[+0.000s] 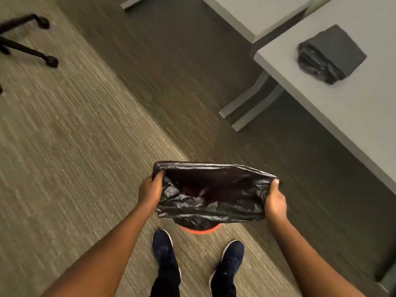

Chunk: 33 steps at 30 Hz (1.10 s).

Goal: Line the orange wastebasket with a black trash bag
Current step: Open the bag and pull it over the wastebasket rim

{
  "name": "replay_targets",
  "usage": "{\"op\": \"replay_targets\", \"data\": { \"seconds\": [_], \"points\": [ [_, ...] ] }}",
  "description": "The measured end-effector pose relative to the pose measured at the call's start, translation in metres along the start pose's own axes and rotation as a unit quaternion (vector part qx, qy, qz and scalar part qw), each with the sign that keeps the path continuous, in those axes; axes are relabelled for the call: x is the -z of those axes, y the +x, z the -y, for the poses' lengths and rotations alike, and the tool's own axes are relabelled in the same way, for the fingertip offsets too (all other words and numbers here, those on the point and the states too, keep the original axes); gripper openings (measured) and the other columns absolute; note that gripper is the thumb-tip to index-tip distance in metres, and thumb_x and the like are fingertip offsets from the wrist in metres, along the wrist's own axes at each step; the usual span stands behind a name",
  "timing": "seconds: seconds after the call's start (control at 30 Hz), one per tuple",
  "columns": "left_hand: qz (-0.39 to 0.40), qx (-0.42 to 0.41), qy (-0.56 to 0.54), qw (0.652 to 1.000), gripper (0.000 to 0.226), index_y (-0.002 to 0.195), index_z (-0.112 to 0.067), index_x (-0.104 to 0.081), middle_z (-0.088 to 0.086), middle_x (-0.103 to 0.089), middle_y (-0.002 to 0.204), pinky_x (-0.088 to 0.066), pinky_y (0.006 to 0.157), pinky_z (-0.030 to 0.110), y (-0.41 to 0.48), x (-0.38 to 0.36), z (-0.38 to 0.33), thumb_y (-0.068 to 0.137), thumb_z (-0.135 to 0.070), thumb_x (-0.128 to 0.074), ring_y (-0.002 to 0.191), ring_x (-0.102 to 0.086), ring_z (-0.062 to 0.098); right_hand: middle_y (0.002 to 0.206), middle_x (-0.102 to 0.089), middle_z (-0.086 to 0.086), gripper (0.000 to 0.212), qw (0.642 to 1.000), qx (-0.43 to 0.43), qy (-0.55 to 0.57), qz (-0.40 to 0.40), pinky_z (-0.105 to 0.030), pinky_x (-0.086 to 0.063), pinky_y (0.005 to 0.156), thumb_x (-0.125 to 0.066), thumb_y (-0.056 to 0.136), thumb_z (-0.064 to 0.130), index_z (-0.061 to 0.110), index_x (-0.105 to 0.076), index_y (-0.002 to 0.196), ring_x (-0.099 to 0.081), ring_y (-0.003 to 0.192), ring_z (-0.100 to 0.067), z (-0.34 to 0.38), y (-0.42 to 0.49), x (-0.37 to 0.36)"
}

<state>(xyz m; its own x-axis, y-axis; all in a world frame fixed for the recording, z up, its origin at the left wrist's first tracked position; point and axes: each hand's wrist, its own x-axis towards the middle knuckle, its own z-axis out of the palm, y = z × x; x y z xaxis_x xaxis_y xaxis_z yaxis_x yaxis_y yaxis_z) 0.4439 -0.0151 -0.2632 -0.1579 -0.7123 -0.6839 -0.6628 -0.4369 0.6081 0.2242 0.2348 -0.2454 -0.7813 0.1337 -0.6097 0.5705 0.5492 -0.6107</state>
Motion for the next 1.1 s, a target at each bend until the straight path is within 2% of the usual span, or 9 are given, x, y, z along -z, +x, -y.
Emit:
{"op": "replay_targets", "data": {
  "seconds": [0.1,0.17,0.27,0.47,0.67,0.8,0.97,1.03,1.1],
  "points": [
    [-0.016,0.017,0.049,0.999,0.045,0.086,-0.01,-0.071,0.014,-0.071,0.086,-0.05,0.078,0.042,0.022,-0.019,0.033,0.097,-0.047,-0.048,0.094,-0.067,0.038,0.128,-0.064,-0.028,0.068,0.998,0.02,-0.063,0.018,-0.045,-0.045,0.102,-0.028,0.105,0.052,-0.003,-0.066,0.123,-0.058,0.121,-0.041,-0.026,0.031,-0.012],
    [-0.006,0.043,0.075,0.996,0.057,0.097,-0.001,-0.074,0.023,-0.074,0.099,-0.052,0.087,0.046,0.036,-0.03,0.056,0.096,-0.052,-0.049,0.1,-0.067,0.041,0.116,-0.068,-0.028,0.065,0.991,0.05,-0.117,0.049,-0.039,-0.045,0.089,-0.029,0.107,0.048,-0.001,-0.071,0.109,-0.062,0.113,-0.041,-0.046,0.052,-0.019],
    [0.038,0.113,0.105,0.987,0.069,0.1,-0.002,-0.076,0.022,-0.075,0.1,-0.053,0.093,0.047,0.047,-0.042,0.092,0.091,-0.066,-0.05,0.099,-0.068,0.039,0.083,-0.067,-0.019,0.057,0.974,0.061,-0.192,0.1,-0.037,-0.04,0.072,-0.037,0.105,0.047,0.008,-0.066,0.075,-0.064,0.088,-0.038,-0.076,0.076,-0.021],
    [-0.01,0.135,0.033,0.99,0.059,0.09,-0.005,-0.077,0.021,-0.076,0.097,-0.056,0.091,0.052,0.088,-0.056,0.119,0.07,-0.056,-0.053,0.094,-0.071,0.038,0.086,-0.067,-0.011,0.031,0.969,0.089,-0.209,0.099,-0.032,-0.034,0.07,-0.048,0.104,0.023,0.011,-0.065,0.081,-0.062,0.089,-0.03,-0.088,0.122,-0.04],
    [-0.018,0.122,0.029,0.992,0.046,0.066,-0.018,-0.077,0.014,-0.077,0.076,-0.059,0.083,0.052,0.129,-0.067,0.109,0.067,-0.061,-0.058,0.08,-0.074,0.033,0.084,-0.074,-0.01,0.022,0.981,0.048,-0.171,0.071,-0.044,-0.053,0.081,-0.061,0.092,0.027,0.014,-0.069,0.077,-0.069,0.088,-0.032,-0.085,0.16,-0.079],
    [-0.064,0.152,-0.04,0.985,0.061,0.072,-0.01,-0.073,0.014,-0.076,0.083,-0.061,0.082,0.051,0.152,-0.067,0.1,0.06,-0.069,-0.063,0.079,-0.074,0.033,0.095,-0.076,-0.013,0.03,0.988,0.039,-0.147,0.04,-0.043,-0.056,0.087,-0.065,0.088,0.041,0.014,-0.072,0.078,-0.07,0.096,-0.034,-0.073,0.184,-0.106],
    [-0.06,0.184,-0.092,0.977,0.071,0.095,-0.002,-0.073,0.015,-0.077,0.093,-0.063,0.079,0.054,0.185,-0.073,0.1,0.065,-0.067,-0.074,0.082,-0.076,0.035,0.111,-0.074,-0.019,0.086,0.989,-0.008,-0.145,0.04,-0.048,-0.052,0.1,-0.052,0.062,0.084,0.008,-0.074,0.095,-0.067,0.11,-0.039,-0.059,0.207,-0.137],
    [-0.05,0.199,-0.115,0.972,0.067,0.101,-0.003,-0.073,0.014,-0.078,0.094,-0.064,0.076,0.051,0.197,-0.077,0.102,0.068,-0.061,-0.076,0.079,-0.077,0.034,0.118,-0.072,-0.018,0.104,0.986,-0.021,-0.159,0.052,-0.047,-0.051,0.102,-0.045,0.056,0.09,0.006,-0.073,0.111,-0.066,0.113,-0.038,-0.056,0.216,-0.151],
    [-0.032,0.219,-0.129,0.967,0.053,0.1,-0.006,-0.073,0.013,-0.079,0.088,-0.064,0.063,0.042,0.207,-0.082,0.106,0.078,-0.054,-0.074,0.071,-0.077,0.031,0.118,-0.072,-0.015,0.098,0.982,-0.038,-0.169,0.069,-0.043,-0.051,0.1,-0.045,0.06,0.088,0.009,-0.074,0.111,-0.068,0.108,-0.035,-0.055,0.227,-0.163]
  ]
}}
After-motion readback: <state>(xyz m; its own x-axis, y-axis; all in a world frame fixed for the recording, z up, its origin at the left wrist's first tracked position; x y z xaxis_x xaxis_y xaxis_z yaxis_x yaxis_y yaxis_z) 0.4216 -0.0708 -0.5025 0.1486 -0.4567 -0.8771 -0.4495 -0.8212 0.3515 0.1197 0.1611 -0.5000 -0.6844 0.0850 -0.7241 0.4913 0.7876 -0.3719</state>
